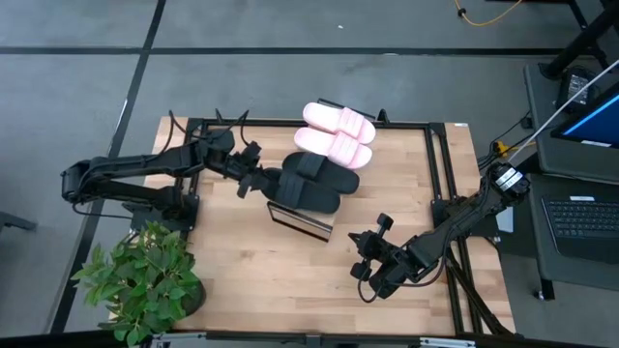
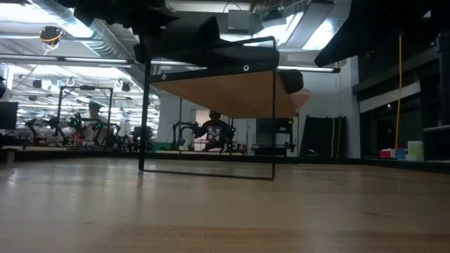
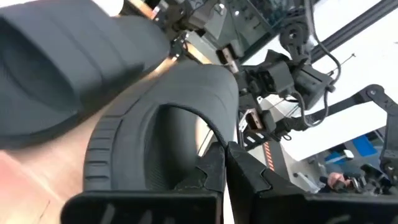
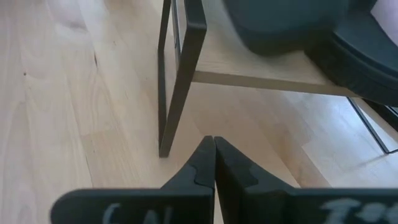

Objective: Pick and place slides into the shelf
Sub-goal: Put the black slide on the shelf

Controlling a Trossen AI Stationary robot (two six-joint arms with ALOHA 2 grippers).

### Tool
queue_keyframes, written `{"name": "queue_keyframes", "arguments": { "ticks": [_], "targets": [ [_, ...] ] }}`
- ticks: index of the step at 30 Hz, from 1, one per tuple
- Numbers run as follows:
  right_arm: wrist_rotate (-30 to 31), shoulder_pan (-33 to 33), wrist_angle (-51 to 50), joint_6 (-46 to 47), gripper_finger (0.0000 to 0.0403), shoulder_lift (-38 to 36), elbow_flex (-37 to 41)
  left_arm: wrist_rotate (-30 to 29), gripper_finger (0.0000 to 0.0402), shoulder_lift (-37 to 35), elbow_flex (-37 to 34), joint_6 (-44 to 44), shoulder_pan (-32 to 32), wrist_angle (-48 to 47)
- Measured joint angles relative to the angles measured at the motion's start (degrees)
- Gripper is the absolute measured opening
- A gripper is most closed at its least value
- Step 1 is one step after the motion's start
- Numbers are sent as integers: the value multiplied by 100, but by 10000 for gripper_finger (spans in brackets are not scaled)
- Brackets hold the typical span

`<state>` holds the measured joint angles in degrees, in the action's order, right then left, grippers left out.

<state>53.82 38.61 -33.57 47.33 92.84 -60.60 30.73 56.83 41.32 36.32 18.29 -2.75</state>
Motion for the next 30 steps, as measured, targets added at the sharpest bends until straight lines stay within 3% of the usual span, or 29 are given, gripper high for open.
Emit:
{"name": "queue_keyframes", "arguments": {
  "ticks": [6,30],
  "targets": [
    [-1,0,2,-3,4,0,0,214,0,220,0,133,24,353],
    [-7,-1,5,-116,4,0,-2,437,0,363,0,559,223,325]
  ]
}}
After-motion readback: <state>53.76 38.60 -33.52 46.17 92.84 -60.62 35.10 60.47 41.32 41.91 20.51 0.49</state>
